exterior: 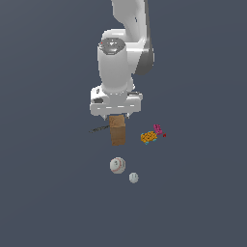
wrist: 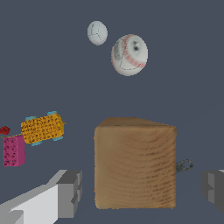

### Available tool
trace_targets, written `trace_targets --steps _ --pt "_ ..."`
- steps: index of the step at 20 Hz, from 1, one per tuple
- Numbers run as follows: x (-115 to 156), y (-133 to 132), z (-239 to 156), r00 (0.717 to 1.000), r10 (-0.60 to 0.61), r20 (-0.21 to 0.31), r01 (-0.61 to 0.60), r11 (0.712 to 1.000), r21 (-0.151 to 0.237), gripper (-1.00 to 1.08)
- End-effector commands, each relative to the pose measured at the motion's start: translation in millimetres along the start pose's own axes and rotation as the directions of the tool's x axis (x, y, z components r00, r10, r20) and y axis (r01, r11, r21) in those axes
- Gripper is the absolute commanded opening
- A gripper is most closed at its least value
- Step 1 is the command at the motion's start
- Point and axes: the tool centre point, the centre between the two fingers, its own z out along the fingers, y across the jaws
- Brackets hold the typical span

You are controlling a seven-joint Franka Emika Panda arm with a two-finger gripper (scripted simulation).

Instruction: Pick up a designated object from a clutter of objects.

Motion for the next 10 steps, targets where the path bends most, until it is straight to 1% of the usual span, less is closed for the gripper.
trace_targets --steps 1,5,10 --pt "0.0 -0.1 0.9 1.000 0.000 0.000 0.000 1.000 0.000 1.00" --pt "-0.5 0.1 9.9 1.000 0.000 0.000 0.000 1.000 0.000 1.00" --pt "-1.5 0.2 32.5 1.000 -0.001 -0.001 0.001 1.000 0.000 1.00"
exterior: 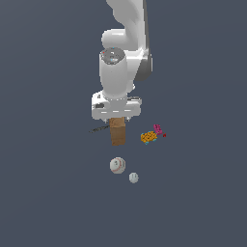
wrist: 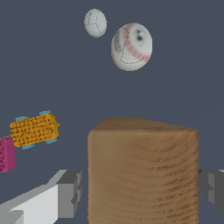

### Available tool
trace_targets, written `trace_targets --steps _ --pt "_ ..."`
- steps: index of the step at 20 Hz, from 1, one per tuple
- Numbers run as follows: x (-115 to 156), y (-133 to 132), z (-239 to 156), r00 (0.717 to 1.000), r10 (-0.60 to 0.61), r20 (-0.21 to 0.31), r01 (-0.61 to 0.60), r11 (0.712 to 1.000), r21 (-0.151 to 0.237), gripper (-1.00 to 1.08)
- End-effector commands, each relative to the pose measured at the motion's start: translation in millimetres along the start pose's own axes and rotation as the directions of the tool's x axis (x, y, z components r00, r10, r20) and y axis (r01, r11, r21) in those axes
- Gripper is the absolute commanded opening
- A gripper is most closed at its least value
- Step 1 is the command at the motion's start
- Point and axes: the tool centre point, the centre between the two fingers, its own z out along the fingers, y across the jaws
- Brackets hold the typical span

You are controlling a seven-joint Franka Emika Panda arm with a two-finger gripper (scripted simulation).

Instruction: Pick up a designated object from a clutter of objects.

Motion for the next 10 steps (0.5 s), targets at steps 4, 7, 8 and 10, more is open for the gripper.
trace_targets --steps 4,7,8,10 --pt "-0.5 0.1 21.0 1.000 -0.001 0.000 0.001 1.000 0.000 1.00" --pt "-0.3 0.2 25.4 1.000 -0.001 0.000 0.001 1.000 0.000 1.00" --pt "-0.3 0.2 25.7 1.000 -0.001 0.000 0.001 1.000 0.000 1.00" --pt "-0.3 0.2 25.7 1.000 -0.001 0.000 0.001 1.000 0.000 -1.00"
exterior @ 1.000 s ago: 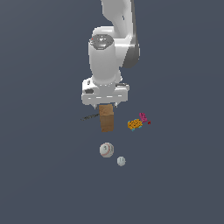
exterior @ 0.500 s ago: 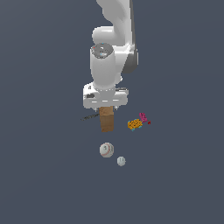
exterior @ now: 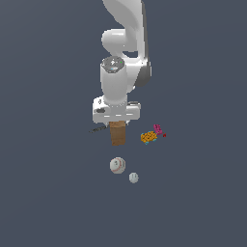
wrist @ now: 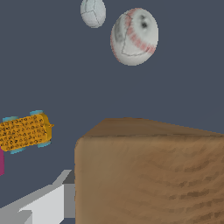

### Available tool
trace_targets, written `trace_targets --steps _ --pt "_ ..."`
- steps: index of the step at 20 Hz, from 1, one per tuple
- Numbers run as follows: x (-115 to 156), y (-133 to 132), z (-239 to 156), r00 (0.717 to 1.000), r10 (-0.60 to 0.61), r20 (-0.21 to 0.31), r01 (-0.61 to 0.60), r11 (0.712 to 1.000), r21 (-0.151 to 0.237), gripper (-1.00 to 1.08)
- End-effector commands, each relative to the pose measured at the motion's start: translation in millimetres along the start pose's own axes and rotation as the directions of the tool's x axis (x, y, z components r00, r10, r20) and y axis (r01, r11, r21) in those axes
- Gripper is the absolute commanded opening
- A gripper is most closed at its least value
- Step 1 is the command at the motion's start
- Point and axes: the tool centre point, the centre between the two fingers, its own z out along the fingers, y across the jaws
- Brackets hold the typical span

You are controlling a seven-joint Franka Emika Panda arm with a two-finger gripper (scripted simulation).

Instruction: Pick up a designated object from a clutter of objects.

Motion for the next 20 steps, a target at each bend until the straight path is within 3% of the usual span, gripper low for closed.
trace_targets --steps 1,12,20 --pt "0.2 0.0 1.3 1.000 0.000 0.000 0.000 1.000 0.000 -1.00" --pt "-0.4 0.4 -2.2 1.000 0.000 -0.001 0.000 1.000 0.000 -1.00" --pt "-4.0 5.6 -30.6 1.000 0.000 -0.001 0.000 1.000 0.000 -1.00"
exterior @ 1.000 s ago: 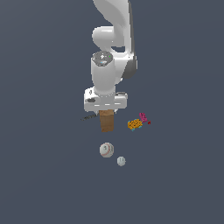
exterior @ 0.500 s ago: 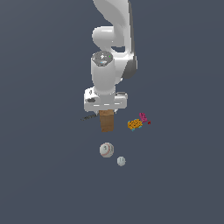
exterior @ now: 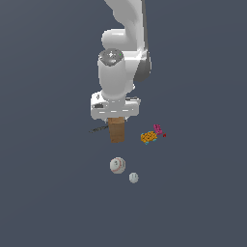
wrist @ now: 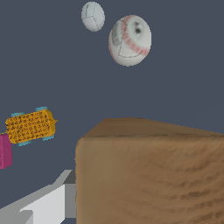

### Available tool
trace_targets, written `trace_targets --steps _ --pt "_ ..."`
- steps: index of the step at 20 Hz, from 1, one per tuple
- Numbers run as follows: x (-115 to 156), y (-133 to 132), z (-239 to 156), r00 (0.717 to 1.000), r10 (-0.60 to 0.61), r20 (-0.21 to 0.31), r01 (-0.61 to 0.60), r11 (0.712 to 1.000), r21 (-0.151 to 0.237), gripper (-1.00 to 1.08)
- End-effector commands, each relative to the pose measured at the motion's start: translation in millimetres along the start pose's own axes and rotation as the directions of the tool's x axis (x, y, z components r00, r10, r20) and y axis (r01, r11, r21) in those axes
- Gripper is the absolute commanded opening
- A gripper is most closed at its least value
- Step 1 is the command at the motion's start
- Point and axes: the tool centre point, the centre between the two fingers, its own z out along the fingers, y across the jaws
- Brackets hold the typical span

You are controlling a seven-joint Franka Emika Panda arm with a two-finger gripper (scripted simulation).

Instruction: Pick up a designated object from a clutter of objects.

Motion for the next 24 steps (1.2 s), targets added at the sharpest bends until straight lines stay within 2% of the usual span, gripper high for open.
trace_targets --steps 1,24 --pt "0.8 2.9 -16.5 1.000 0.000 -0.009 0.000 1.000 -0.002 -1.00" --pt "-21.8 40.0 -213.2 1.000 0.000 -0.009 0.000 1.000 -0.001 -1.00"
